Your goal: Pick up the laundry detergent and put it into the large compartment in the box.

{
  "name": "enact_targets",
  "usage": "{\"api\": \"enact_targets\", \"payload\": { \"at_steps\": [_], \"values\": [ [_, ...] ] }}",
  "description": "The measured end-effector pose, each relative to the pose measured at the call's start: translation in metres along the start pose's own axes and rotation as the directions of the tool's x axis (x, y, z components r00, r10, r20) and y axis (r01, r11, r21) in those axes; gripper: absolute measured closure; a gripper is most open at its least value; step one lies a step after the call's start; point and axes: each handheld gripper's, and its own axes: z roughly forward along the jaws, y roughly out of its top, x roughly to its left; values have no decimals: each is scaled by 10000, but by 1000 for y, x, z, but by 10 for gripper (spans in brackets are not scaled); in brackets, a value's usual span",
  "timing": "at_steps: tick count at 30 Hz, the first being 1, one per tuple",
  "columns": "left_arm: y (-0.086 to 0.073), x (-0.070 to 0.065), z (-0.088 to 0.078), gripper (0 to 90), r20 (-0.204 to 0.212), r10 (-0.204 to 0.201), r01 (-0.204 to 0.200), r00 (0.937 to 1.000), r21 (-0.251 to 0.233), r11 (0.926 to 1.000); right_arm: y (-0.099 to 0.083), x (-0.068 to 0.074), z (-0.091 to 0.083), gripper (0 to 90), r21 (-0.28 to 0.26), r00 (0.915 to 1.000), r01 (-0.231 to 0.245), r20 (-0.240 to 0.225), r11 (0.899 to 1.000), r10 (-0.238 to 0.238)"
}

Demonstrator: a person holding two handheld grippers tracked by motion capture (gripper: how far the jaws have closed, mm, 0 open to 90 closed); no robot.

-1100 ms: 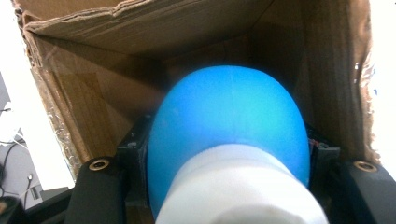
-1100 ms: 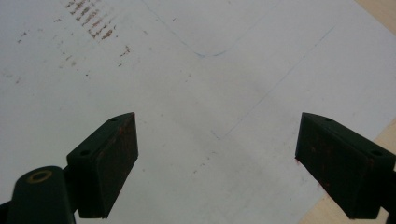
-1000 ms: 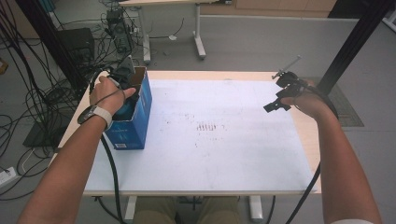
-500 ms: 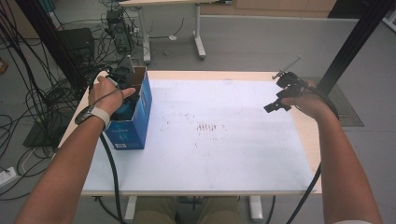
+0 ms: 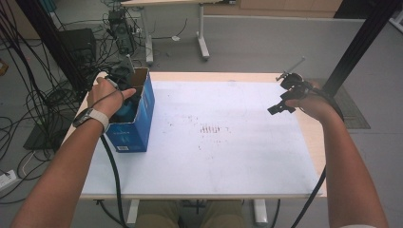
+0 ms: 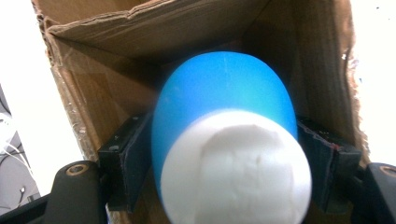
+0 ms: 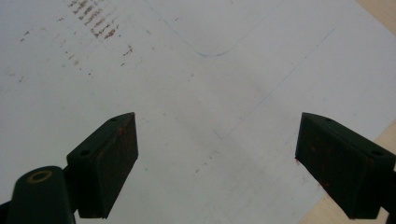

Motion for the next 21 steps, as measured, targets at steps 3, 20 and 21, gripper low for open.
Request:
{"api": "enact_targets", "payload": {
  "at_steps": [3,20,21],
  "values": [
    [0,2,-3,268,78,-56,56,10000,5,10000,1,1,0,133,-12,10000,14,-6,10000,-14],
    [-5,4,-24,137,316,143,-139,9994,-145,9998,7,11,-4,133,198,9991,382,180,9991,-386],
    [-6,2,-26,133,270,185,-180,9995,-183,9997,7,11,-5,134,214,9991,376,193,9991,-380]
  ]
}}
